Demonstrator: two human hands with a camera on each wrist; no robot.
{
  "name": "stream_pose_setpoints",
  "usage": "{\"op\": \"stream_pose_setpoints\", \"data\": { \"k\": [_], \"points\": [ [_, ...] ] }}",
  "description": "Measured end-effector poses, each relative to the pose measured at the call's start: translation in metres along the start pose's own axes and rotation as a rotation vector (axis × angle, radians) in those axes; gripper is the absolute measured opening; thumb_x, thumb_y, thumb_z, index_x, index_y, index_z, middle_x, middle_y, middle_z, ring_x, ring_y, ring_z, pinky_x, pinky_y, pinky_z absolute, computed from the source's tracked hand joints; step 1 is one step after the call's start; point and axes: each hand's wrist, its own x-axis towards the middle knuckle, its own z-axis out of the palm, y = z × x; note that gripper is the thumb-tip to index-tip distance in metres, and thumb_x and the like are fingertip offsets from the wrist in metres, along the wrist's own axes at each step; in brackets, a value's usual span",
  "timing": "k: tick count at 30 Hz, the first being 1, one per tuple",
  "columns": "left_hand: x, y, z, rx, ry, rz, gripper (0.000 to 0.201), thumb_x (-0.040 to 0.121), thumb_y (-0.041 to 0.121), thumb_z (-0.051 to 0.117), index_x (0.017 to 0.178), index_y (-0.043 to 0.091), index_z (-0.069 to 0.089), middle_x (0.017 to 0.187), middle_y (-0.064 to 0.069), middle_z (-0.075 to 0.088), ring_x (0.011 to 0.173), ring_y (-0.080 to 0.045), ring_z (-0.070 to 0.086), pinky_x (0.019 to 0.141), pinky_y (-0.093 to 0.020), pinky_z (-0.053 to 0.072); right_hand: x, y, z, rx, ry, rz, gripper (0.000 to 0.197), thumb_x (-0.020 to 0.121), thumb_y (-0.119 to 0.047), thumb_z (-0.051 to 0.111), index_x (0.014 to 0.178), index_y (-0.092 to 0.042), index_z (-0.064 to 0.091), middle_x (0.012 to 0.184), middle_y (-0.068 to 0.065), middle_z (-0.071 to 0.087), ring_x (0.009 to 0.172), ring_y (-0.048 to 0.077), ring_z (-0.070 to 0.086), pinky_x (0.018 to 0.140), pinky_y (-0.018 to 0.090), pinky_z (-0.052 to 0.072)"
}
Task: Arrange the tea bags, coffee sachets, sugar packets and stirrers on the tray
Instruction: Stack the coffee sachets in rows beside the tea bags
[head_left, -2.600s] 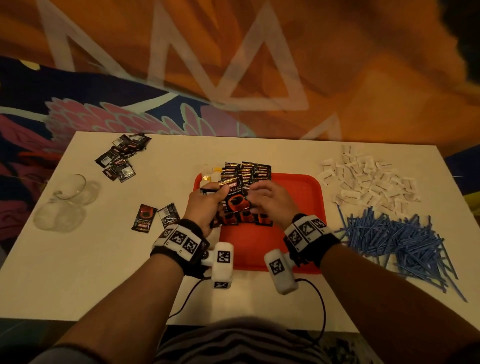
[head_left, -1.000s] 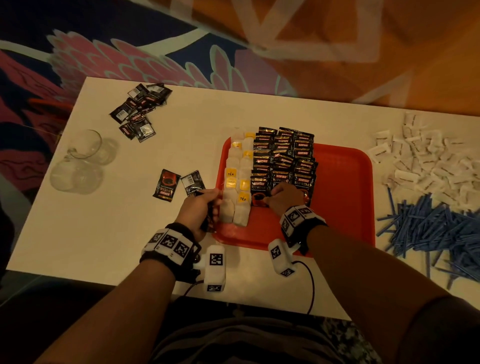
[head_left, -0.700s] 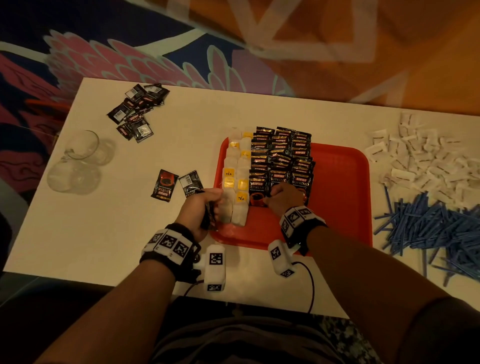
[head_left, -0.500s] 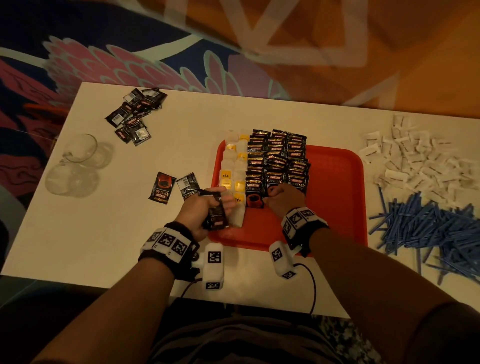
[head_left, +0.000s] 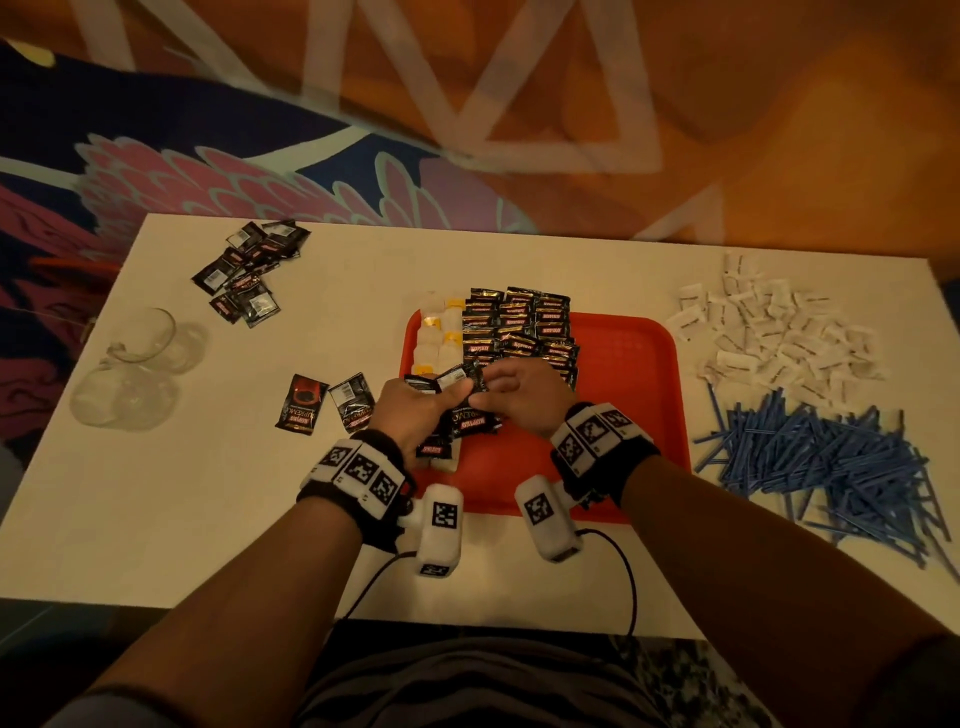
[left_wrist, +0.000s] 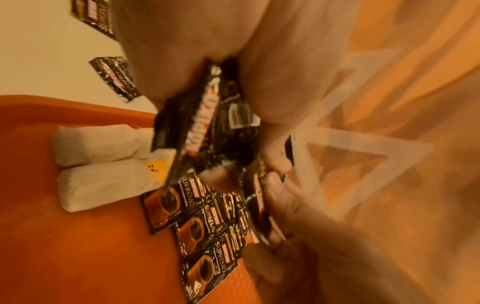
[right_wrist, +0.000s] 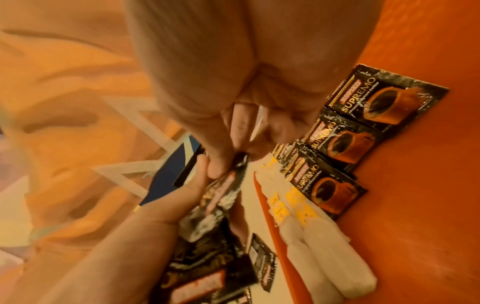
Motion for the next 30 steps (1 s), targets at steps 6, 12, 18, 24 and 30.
{"op": "stream_pose_setpoints", "data": {
  "k": [6, 12, 18, 24, 30],
  "points": [
    [0.005, 0.004, 0.004, 0.012, -0.039, -0.117, 0.076, 0.081, 0.082, 0.048, 0.083, 0.008, 0.066, 0.060, -0.001, 0.053, 0.045, -0.015, 0.044, 0.047, -0.025, 0.038, -0.009, -0.012, -0.010, 0.084, 0.375, -0.066, 0.021, 0.079, -0.010, 0.078, 0.099, -0.014, 0.076, 0.085, -0.007, 0.070, 0.075, 0.001, 0.065, 0.069, 0.017, 0.054],
    [0.001, 0.012, 0.010, -0.297, -0.259, -0.179, 0.018, 0.089, 0.028, 0.070, 0.097, 0.015, 0.060, 0.066, 0.001, 0.052, 0.042, -0.008, 0.039, 0.040, -0.020, 0.035, -0.021, -0.010, -0.011, 0.006, 0.289, -0.178, 0.045, 0.075, 0.015, 0.063, 0.077, -0.029, 0.075, 0.099, -0.007, 0.071, 0.094, 0.006, 0.065, 0.078, 0.019, 0.055],
    [-0.003, 0.015, 0.019, -0.171, -0.011, 0.108, 0.012, 0.091, 0.009, 0.069, 0.102, 0.013, 0.073, 0.071, -0.003, 0.065, 0.050, -0.011, 0.048, 0.049, -0.024, 0.043, -0.026, -0.005, -0.014, 0.208, 0.258, -0.052, 0.028, 0.084, 0.005, 0.059, 0.085, -0.020, 0.070, 0.098, 0.002, 0.068, 0.076, 0.010, 0.059, 0.061, 0.020, 0.047],
    [-0.004, 0.020, 0.024, -0.137, -0.085, 0.160, 0.003, 0.092, 0.013, 0.070, 0.094, 0.012, 0.071, 0.075, -0.004, 0.068, 0.059, -0.011, 0.059, 0.055, -0.026, 0.046, -0.024, 0.000, -0.013, -0.039, 0.248, 0.017, 0.016, 0.083, -0.016, 0.076, 0.095, -0.023, 0.068, 0.080, -0.012, 0.064, 0.073, 0.003, 0.062, 0.061, 0.012, 0.046],
    [0.001, 0.015, 0.031, 0.054, 0.052, 0.123, 0.026, 0.095, 0.027, 0.068, 0.073, 0.015, 0.065, 0.061, 0.002, 0.058, 0.047, -0.008, 0.049, 0.045, -0.023, 0.037, -0.027, 0.004, -0.005, -0.111, 0.239, 0.006, 0.011, 0.083, -0.015, 0.075, 0.094, -0.014, 0.074, 0.082, -0.002, 0.070, 0.069, 0.004, 0.062, 0.061, 0.014, 0.047]
  ]
}}
